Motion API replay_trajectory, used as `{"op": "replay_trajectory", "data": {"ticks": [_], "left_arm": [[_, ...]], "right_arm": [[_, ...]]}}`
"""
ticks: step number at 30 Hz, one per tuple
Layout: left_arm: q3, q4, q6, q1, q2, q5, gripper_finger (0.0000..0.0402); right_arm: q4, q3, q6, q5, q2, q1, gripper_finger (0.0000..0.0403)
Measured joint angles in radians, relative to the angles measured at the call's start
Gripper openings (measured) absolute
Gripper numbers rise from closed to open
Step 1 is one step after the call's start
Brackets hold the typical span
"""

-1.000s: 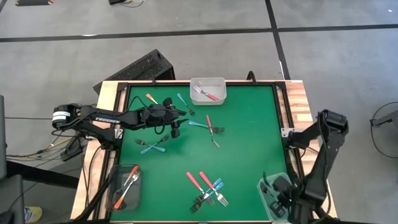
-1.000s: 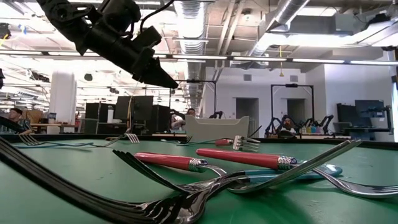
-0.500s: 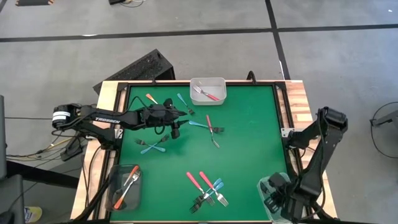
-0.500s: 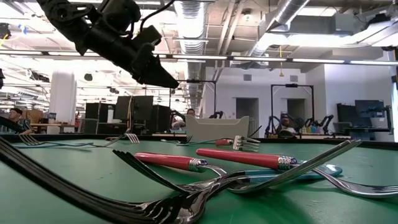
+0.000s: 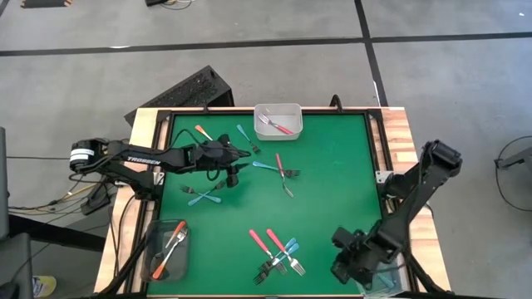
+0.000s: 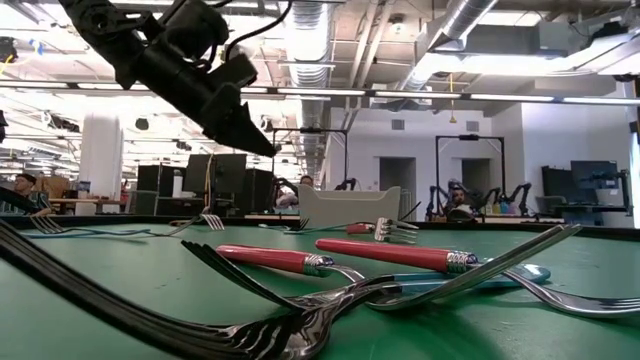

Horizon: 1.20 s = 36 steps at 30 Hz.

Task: Sort silverware by color (type)
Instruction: Adjust the transparent bin on the table, then put the blue fork into the transparent bin

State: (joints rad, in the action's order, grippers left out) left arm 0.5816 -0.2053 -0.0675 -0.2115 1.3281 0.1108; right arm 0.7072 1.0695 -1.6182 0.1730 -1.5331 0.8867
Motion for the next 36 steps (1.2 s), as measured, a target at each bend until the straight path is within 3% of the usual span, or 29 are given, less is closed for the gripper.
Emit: {"op": "replay_trajectory", "data": {"ticks": [5,7,10,16,19,24,28,36], "left_arm": [[0.0,0.016,-0.005,0.0,0.0,-0.012,0.0141],[0.0,0.015,-0.036,-0.002,0.0,-0.062,0.0141],[0.001,-0.007,-0.098,-0.002,0.018,-0.13,0.0141],[0.001,-0.135,-0.125,-0.003,0.113,-0.134,0.0141],[0.016,-0.232,-0.145,-0.011,0.197,-0.165,0.0141],[0.142,-0.245,-0.128,-0.03,0.347,-0.209,0.0141],[0.261,-0.147,-0.164,-0.031,0.446,-0.211,0.0141],[0.456,0.082,-0.229,-0.036,0.593,-0.14,0.0141]], "right_arm": [[0.212,-0.001,-0.044,-0.181,-0.072,-0.053,0.0111],[0.269,-0.001,-0.037,-0.195,-0.082,-0.069,0.0109],[0.281,-0.001,0.037,-0.135,-0.08,-0.091,0.0108],[0.279,0.001,0.256,0.132,-0.029,-0.2,0.0108],[0.28,0.001,0.389,0.184,-0.022,-0.265,0.0108],[0.238,0.001,0.564,0.193,-0.022,-0.352,0.0108],[0.198,0.0,0.662,0.23,-0.022,-0.387,0.0108],[0.206,0.0,0.685,0.318,-0.022,-0.392,0.0108]]}}
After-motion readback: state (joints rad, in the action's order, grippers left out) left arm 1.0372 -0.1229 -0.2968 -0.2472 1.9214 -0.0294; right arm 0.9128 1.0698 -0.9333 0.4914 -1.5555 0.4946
